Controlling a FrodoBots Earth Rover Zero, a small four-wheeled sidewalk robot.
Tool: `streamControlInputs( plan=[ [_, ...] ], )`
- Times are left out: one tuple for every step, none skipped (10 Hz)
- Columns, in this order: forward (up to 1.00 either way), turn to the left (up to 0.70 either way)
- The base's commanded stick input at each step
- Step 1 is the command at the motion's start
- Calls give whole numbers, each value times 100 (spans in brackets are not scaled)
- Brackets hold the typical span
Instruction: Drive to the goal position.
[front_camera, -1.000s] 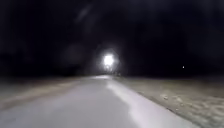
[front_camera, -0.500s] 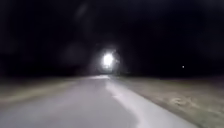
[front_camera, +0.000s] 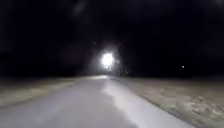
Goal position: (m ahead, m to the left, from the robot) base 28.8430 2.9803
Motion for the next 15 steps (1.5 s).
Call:
streamControlInputs(
  plan=[
    [100,0],
    [100,0],
    [100,0],
    [100,0],
    [100,0],
    [100,0],
    [100,0],
    [100,0],
    [100,0],
    [100,0],
    [100,0],
    [100,0],
    [100,0],
    [100,0],
    [100,0]
  ],
)
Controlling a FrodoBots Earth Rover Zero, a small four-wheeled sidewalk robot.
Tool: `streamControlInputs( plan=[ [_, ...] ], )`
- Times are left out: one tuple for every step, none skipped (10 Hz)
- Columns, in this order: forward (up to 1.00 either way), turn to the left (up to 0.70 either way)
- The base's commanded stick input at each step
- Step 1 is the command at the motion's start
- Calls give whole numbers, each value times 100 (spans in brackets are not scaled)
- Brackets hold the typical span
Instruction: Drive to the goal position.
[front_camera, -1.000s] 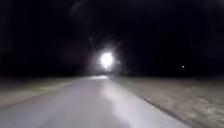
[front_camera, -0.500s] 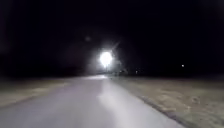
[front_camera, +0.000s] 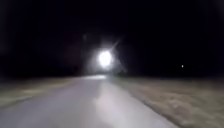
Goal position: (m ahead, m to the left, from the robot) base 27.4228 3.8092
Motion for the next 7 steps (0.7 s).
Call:
streamControlInputs(
  plan=[
    [100,0],
    [100,0],
    [100,0],
    [100,0],
    [100,0],
    [100,0],
    [100,0]
  ],
)
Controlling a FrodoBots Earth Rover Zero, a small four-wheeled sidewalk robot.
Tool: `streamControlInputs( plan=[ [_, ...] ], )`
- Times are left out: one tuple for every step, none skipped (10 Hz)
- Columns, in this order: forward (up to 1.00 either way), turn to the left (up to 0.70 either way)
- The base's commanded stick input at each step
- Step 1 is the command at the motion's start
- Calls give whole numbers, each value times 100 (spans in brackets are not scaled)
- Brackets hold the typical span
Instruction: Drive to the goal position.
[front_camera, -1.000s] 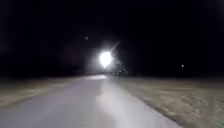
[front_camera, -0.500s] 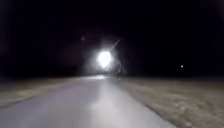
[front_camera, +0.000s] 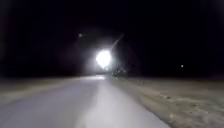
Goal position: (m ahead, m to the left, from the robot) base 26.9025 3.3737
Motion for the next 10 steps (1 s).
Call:
streamControlInputs(
  plan=[
    [100,0],
    [100,0],
    [100,0],
    [100,0],
    [100,0],
    [100,0],
    [100,0],
    [100,0],
    [100,0],
    [100,0]
  ],
)
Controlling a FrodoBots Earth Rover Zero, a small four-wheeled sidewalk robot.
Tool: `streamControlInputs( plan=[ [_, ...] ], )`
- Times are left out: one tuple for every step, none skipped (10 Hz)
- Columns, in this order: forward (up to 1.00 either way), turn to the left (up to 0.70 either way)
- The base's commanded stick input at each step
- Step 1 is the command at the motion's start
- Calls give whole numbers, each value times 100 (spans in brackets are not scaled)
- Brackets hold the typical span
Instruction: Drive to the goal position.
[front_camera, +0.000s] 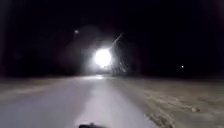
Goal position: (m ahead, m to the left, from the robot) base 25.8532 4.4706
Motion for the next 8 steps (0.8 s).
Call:
streamControlInputs(
  plan=[
    [100,0],
    [100,0],
    [100,0],
    [100,0],
    [100,0],
    [100,0],
    [100,0],
    [100,0]
  ],
)
